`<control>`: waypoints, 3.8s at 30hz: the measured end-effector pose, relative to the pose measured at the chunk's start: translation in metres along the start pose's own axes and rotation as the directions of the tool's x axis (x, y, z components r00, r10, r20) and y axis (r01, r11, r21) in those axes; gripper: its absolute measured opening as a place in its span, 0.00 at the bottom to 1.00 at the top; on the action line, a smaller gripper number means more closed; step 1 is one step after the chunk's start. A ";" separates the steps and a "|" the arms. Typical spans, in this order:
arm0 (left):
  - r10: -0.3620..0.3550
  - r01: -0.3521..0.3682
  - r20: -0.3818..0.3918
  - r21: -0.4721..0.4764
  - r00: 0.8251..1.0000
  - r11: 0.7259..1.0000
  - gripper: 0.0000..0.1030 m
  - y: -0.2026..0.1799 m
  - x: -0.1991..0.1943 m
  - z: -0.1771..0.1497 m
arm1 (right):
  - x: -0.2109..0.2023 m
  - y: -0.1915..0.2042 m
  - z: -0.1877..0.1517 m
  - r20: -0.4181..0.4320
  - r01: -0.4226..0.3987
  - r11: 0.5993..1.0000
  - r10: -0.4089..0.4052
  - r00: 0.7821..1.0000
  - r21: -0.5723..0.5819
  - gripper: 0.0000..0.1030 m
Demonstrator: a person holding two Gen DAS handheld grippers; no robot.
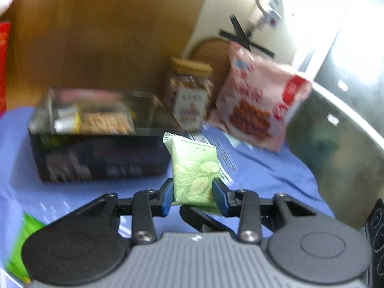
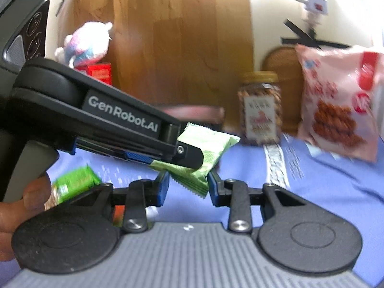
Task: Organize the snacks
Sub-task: 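Carry the pastry packet into the tin and open the left tool, then grasp the green snack bag with the left tool and lift it, then drop the green snack bag into the tin from the left tool, then grasp the red spicy snack bag with the left tool and carry it to the tin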
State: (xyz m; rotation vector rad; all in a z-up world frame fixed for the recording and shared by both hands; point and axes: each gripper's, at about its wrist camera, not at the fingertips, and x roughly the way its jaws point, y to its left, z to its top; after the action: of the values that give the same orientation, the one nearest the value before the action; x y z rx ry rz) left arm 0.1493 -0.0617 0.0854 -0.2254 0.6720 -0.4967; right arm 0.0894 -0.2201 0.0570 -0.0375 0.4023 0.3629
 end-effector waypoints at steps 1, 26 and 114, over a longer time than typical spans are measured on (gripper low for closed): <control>0.010 -0.010 0.009 -0.004 1.000 1.000 0.33 0.006 -0.001 0.008 | 0.006 0.002 0.007 0.009 -0.013 1.000 0.013 1.000 -0.007 0.36; 0.007 -0.007 0.021 -0.007 1.000 1.000 0.45 0.090 -0.038 0.038 | 0.049 -0.026 0.029 -0.029 -0.145 0.951 0.158 0.987 0.275 0.53; -0.066 0.043 -0.082 -0.254 0.994 0.966 0.33 0.092 -0.045 -0.053 | 0.027 0.011 -0.026 -0.117 -0.213 0.839 0.310 0.944 0.501 0.17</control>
State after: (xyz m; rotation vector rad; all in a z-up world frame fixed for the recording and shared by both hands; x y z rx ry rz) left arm 0.1188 0.0384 0.0369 -0.4639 0.8194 -0.4757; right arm 0.0992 -0.2034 0.0232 0.4830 0.6878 0.5250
